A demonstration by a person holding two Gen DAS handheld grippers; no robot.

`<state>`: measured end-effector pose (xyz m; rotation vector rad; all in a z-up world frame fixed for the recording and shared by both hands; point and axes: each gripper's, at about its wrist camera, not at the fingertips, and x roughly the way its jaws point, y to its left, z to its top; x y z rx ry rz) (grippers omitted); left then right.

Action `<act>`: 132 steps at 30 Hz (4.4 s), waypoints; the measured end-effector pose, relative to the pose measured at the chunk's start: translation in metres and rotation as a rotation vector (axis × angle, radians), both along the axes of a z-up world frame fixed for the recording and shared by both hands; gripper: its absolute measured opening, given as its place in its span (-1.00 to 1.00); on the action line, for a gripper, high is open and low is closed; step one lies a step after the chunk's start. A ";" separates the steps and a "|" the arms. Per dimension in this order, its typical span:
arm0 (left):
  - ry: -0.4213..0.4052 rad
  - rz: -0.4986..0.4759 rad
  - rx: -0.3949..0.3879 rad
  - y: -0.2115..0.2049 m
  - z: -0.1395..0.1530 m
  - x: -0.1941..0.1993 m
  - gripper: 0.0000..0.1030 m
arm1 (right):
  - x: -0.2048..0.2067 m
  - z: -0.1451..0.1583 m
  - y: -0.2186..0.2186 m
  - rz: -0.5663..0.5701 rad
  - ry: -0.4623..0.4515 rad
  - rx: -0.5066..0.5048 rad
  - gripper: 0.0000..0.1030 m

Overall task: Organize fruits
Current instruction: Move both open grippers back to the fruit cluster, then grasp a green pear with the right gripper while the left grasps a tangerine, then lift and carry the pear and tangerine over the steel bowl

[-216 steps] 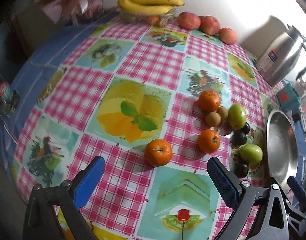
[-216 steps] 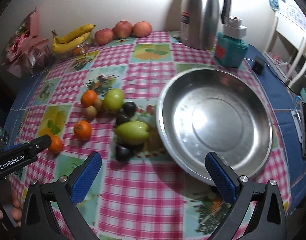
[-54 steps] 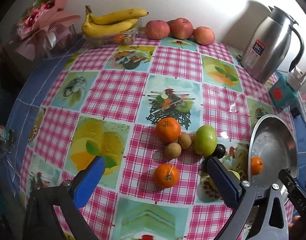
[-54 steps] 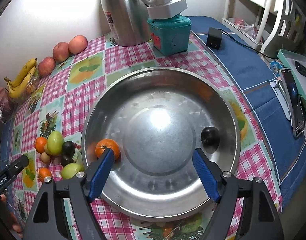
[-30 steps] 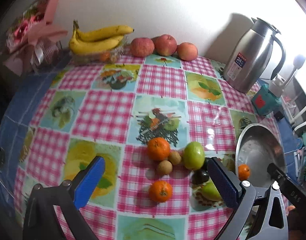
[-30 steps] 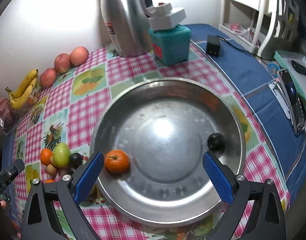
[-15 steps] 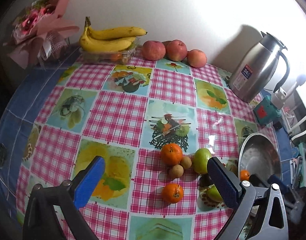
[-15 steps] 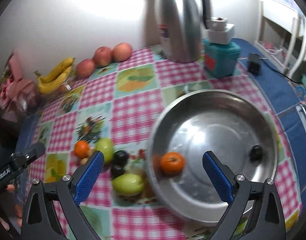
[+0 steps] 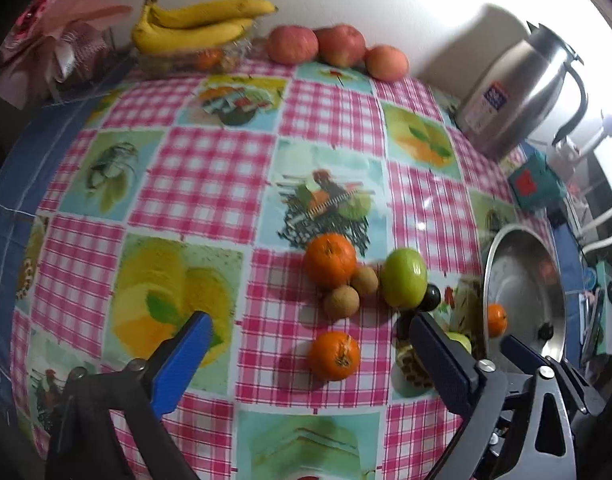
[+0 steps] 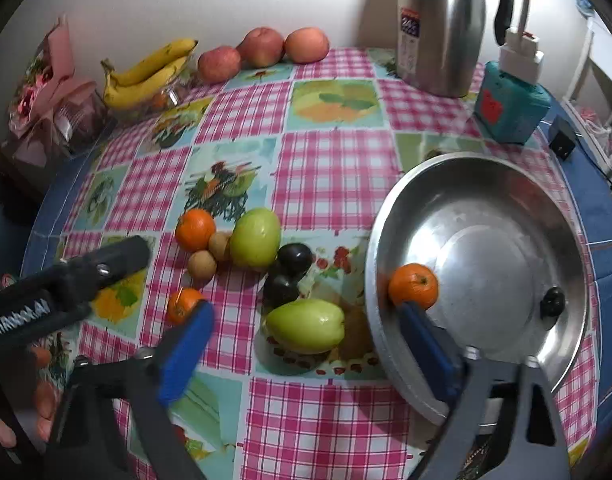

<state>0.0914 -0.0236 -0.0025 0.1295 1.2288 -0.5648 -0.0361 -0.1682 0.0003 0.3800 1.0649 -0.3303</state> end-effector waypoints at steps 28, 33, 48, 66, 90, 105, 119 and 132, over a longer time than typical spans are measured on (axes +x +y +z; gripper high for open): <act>0.153 -0.028 0.062 -0.019 -0.055 -0.006 -0.13 | 0.022 -0.039 0.012 0.041 0.142 -0.011 0.26; 0.172 -0.027 0.037 -0.020 -0.055 -0.005 -0.24 | 0.025 -0.040 0.014 0.042 0.159 -0.048 0.15; 0.132 0.000 0.005 -0.013 -0.040 0.000 -0.25 | 0.022 -0.037 0.012 0.027 0.135 -0.018 0.09; -0.046 0.022 -0.052 -0.009 0.025 0.001 -0.25 | 0.000 0.016 -0.005 -0.016 -0.040 0.057 0.09; -0.042 -0.235 -0.037 -0.112 0.022 -0.081 -0.25 | -0.090 0.004 -0.137 -0.388 0.006 0.050 0.09; -0.087 -0.435 0.023 -0.168 0.005 -0.137 -0.25 | -0.114 0.008 -0.155 -0.443 -0.021 0.076 0.09; -0.077 -0.453 0.066 -0.174 -0.012 -0.141 -0.24 | -0.110 -0.010 -0.153 -0.434 0.044 0.093 0.09; -0.072 -0.455 0.075 -0.175 -0.014 -0.142 -0.24 | -0.109 -0.016 -0.151 -0.430 0.066 0.098 0.09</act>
